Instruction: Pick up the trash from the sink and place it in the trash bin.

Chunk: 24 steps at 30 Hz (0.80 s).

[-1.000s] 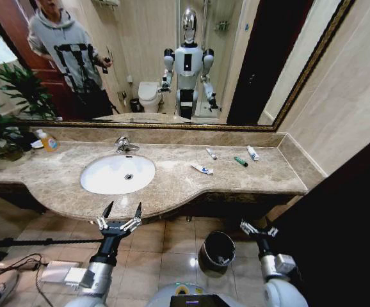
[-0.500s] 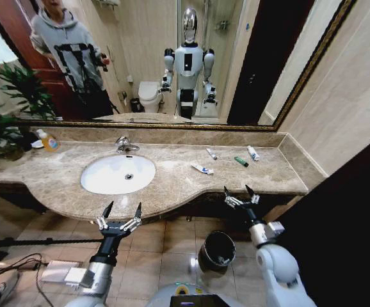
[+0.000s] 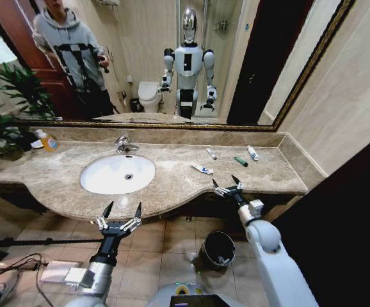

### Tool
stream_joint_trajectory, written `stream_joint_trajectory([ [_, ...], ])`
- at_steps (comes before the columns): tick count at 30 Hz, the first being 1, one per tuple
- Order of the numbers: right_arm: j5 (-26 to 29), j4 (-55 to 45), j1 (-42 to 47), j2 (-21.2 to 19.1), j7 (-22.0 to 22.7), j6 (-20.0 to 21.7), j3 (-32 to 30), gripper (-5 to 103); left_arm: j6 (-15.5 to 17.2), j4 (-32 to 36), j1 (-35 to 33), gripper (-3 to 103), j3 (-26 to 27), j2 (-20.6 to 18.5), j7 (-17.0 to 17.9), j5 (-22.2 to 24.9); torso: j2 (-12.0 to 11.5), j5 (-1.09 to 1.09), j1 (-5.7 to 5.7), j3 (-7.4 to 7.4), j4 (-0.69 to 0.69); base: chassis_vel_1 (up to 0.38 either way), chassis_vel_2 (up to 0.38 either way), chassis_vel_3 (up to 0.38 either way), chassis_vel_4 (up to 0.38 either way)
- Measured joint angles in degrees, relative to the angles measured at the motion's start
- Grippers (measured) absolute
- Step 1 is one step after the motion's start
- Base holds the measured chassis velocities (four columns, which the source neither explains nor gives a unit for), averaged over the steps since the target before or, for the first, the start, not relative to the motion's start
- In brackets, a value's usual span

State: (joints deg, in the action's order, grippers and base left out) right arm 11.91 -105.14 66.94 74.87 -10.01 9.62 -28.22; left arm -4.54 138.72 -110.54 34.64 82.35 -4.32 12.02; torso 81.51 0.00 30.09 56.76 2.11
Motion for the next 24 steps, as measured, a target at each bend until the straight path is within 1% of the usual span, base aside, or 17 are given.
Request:
stream_joint_trajectory([
  [5,0.14,2.82,-3.08,-0.35,0.42,1.03,1.9,100,0.0,0.0,0.0,100,0.0,0.0,0.0,0.0,0.0,0.0,0.0,0.0,0.0,0.0,0.0,0.0,0.0],
  [8,-0.07,5.91,-5.72,-0.45,0.89,1.31,4.09,100,0.0,0.0,0.0,100,0.0,0.0,0.0,0.0,0.0,0.0,0.0,0.0,0.0,0.0,0.0,0.0,0.0],
  [13,-0.93,10.23,-8.79,0.51,1.79,1.27,6.75,100,0.0,0.0,0.0,100,0.0,0.0,0.0,0.0,0.0,0.0,-0.01,0.0,0.0,0.0,0.0,0.0,0.0],
  [19,-1.67,12.88,-11.03,1.99,3.17,1.18,7.63,100,0.0,0.0,0.0,100,0.0,0.0,0.0,0.0,0.0,0.0,-0.01,-0.01,0.0,0.0,0.0,0.0,0.0],
  [24,-1.68,13.91,-12.03,2.01,4.22,1.08,7.38,100,0.0,0.0,0.0,100,0.0,0.0,0.0,0.0,0.0,0.0,-0.01,-0.01,0.0,0.0,0.0,0.0,0.0],
])
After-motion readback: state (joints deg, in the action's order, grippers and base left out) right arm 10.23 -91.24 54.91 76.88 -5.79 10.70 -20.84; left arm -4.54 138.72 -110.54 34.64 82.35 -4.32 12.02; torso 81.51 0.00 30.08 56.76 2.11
